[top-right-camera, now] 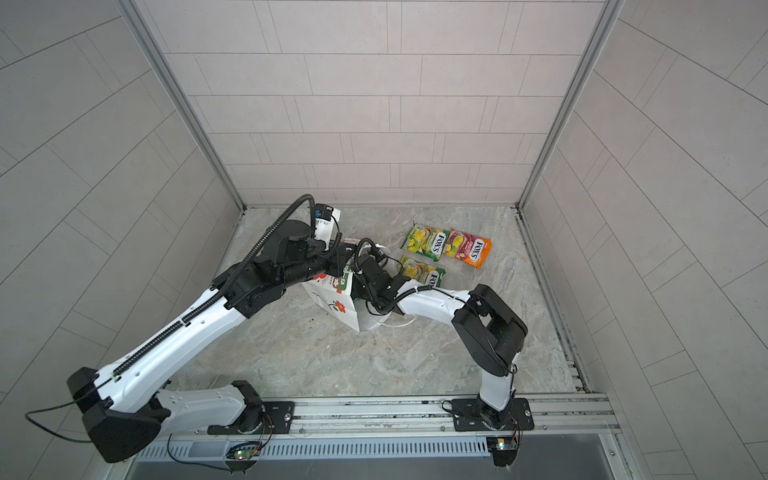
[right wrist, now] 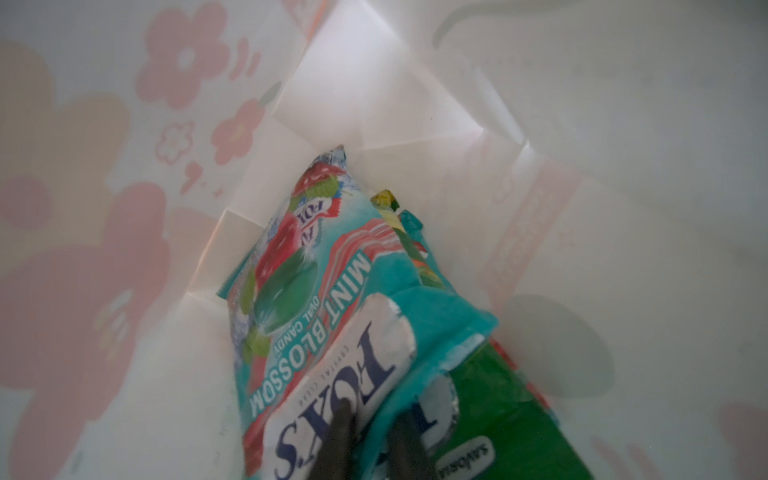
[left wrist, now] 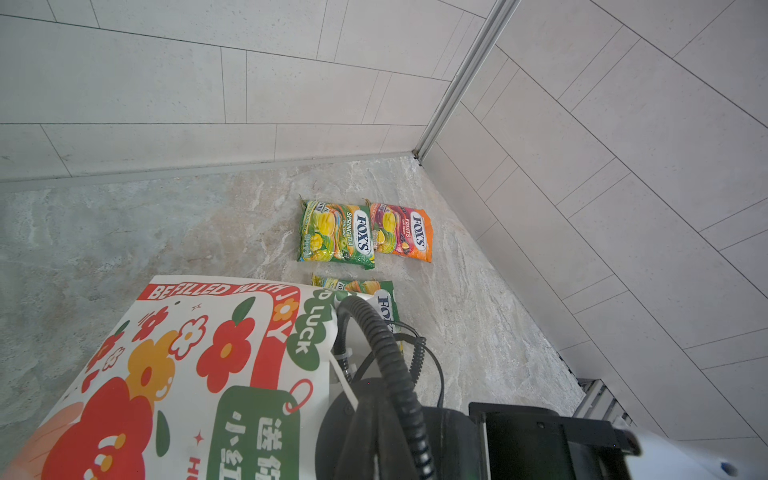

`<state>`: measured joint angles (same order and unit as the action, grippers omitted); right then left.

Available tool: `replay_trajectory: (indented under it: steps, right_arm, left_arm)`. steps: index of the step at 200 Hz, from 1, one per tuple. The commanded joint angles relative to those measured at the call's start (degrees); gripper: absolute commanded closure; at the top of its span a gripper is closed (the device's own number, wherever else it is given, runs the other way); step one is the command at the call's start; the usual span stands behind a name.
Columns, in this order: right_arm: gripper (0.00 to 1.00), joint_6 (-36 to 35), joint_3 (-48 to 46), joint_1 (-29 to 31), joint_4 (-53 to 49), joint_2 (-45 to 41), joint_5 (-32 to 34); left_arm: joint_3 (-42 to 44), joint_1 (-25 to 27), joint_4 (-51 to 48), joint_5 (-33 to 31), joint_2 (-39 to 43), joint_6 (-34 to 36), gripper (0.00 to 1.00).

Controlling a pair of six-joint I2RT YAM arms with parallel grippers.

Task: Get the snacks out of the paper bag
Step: 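Reach down and grasp the teal Mint Blossom packet with the right gripper, then lift the teal packet up out of the bag with the right gripper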

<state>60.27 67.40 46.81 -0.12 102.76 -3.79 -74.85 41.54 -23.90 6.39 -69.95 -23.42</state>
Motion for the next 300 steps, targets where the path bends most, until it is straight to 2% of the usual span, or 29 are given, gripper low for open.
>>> replay_trajectory:
  steps: [1,67,174,263,300]
  right_arm:
    - [0.98,-1.44,-0.15,0.21,-0.35,0.4,-0.68]
    - [1.0,-5.84,-5.22,-0.55,1.5,-7.74,-2.27]
    - [1.0,-10.97,-15.74,-1.94,-1.12,-23.32,1.96]
    - [1.0,-16.91,-17.44,-5.21,-1.05,-34.91,-10.25]
    - [1.0,-17.38,-16.63,-5.5,-1.07,-37.87,-15.07]
  left_arm:
    - [-0.05,0.39,0.81,1.09,1.22,0.91,1.0]
    - [0.38,0.43,-0.95,-3.64,2.14,1.62,1.0]
    - [0.71,0.42,-1.61,-6.61,1.71,1.14,1.0]
    - [0.47,0.43,-2.02,-9.26,0.11,-1.69,1.0]
    - [0.35,0.43,-2.55,-12.75,-0.17,-3.88,1.0]
